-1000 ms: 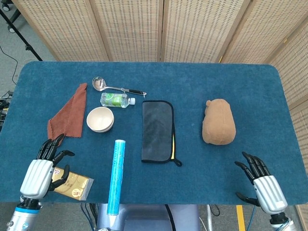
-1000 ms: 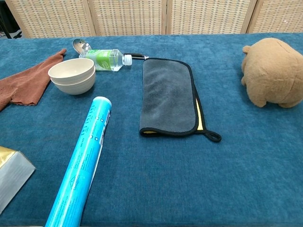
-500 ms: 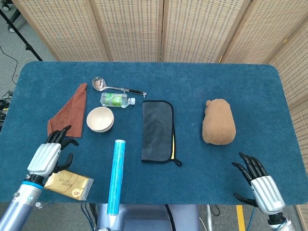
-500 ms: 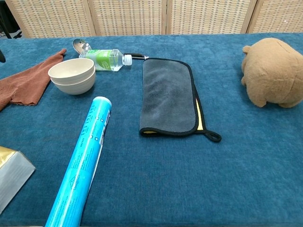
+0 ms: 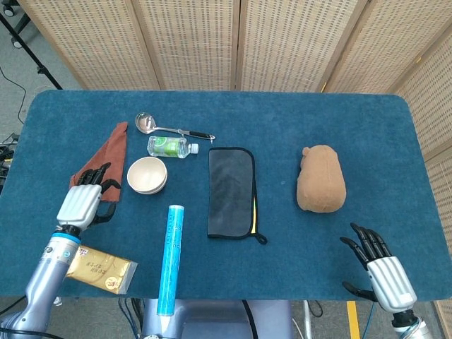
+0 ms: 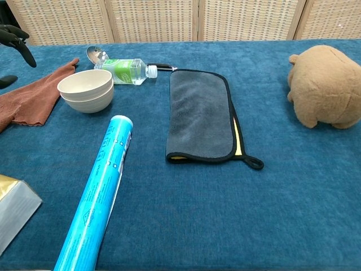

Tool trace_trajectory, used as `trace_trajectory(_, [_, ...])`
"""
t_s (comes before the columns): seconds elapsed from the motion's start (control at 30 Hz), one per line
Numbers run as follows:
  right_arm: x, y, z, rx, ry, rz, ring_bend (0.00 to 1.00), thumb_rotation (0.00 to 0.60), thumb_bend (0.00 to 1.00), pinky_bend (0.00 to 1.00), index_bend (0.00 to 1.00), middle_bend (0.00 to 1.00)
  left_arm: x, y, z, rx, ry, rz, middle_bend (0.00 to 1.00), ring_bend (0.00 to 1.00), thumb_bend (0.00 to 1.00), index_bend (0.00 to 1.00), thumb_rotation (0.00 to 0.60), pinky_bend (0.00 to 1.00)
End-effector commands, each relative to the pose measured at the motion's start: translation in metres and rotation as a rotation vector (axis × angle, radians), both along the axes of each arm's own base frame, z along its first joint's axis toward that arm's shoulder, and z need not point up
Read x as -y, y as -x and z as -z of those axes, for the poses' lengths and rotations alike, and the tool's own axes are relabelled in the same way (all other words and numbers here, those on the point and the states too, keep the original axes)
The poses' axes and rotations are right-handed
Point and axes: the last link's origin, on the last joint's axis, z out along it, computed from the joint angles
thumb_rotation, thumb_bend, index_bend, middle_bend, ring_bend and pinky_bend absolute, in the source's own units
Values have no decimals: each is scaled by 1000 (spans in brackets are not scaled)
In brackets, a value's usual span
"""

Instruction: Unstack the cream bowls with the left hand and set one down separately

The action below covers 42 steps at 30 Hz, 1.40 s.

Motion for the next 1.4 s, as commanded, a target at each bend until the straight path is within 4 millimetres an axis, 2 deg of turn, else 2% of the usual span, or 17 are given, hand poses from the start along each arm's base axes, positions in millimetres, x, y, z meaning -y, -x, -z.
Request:
trace_trajectory(0.03, [0, 0, 0, 1, 0, 0, 0, 600, 0, 67, 160, 0, -2, 1, 4, -41, -15, 20, 0, 84, 357, 339, 600, 49])
trace_trajectory(0.2, [0, 0, 1, -1, -2, -1, 0, 600, 0, 67, 160, 0, -8, 4, 8, -82, -18, 17, 0, 84, 294, 326, 600, 49])
trace_trajectory(0.5, [0, 0, 1, -3, -1, 1, 0, 600, 0, 67, 160, 0, -27, 10, 13, -168, -5, 15, 0, 84, 293, 300, 600, 49])
trace_trajectory(0.77, [2, 1, 1, -2, 1, 6, 0, 600, 0, 67, 160, 0, -44, 3, 32, -119, 27, 61, 0, 84, 299, 300, 600, 49])
trace_trajectory(1.13, [4, 2, 1, 1, 1, 15, 0, 600, 0, 67, 160, 0, -45, -14, 54, -49, 32, 109, 0, 84, 302, 301, 600, 49])
trace_trajectory(1.4, [4, 3, -3, 12, 13, 18, 0, 600, 0, 67, 160, 0, -44, -15, 65, -61, 50, 93, 0, 84, 305, 301, 600, 49])
